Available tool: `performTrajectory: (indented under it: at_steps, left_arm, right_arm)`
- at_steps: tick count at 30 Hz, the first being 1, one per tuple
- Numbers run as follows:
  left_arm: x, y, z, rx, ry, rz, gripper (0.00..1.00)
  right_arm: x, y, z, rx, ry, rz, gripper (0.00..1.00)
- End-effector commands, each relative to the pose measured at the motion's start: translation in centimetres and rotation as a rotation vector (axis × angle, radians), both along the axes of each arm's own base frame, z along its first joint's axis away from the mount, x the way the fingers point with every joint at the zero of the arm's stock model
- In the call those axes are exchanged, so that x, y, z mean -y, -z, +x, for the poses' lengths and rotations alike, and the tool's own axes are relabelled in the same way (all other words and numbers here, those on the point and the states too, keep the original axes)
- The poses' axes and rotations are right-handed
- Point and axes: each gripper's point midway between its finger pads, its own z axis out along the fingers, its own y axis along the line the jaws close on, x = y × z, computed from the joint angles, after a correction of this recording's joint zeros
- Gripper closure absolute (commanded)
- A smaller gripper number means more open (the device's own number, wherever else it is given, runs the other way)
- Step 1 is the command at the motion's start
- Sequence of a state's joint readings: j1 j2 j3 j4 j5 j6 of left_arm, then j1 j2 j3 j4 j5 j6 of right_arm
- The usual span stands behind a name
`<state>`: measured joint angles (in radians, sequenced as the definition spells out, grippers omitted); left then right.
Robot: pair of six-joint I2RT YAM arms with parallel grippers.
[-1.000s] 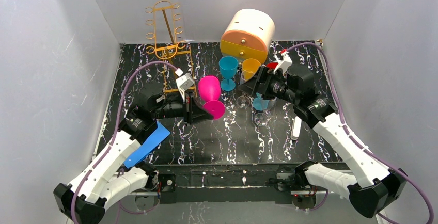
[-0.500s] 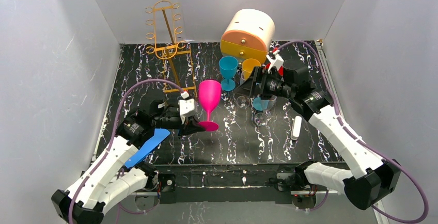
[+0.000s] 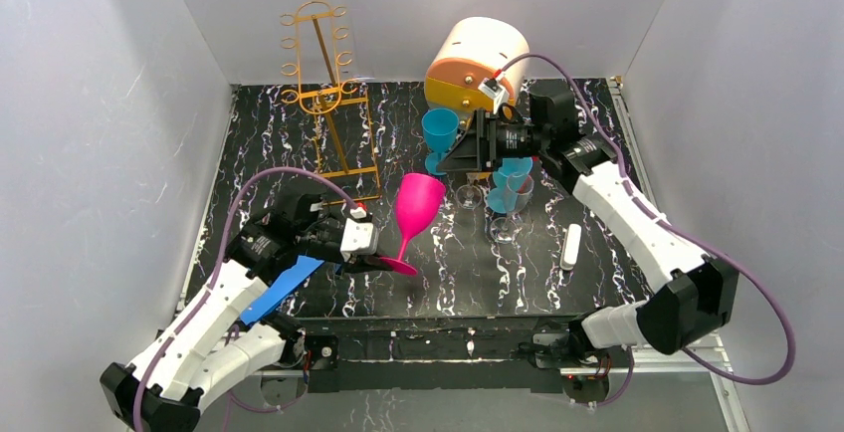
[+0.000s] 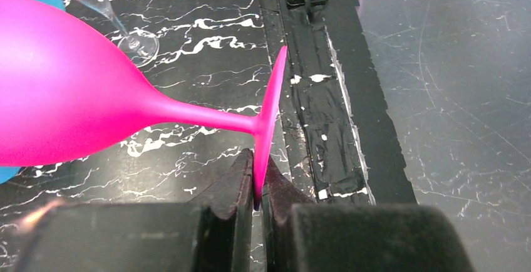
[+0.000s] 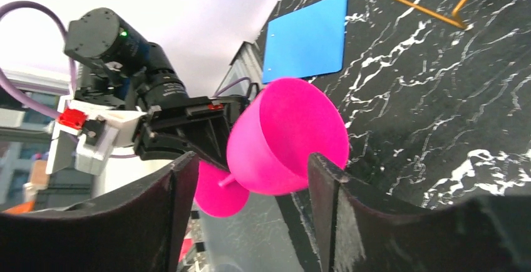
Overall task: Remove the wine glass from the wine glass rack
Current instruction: Place the wine glass at the center of the board.
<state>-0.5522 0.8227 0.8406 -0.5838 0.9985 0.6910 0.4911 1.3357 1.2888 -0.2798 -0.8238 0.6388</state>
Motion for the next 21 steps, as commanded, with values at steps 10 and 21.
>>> performTrajectory:
  at_steps: [10,21]
  left_arm:
    - [0.5,-0.3,-1.7,-0.008,0.139,-0.049,1.00]
    - [0.5,-0.7,-1.0,0.005,0.114,-0.032,1.00]
  right_arm:
    - [-2.0,-0.9,-2.3,-0.155,-0.267,0.095,0.47]
    - [-2.0,-0.5,-6.6,-0.244,-0.478,0.145,0.63]
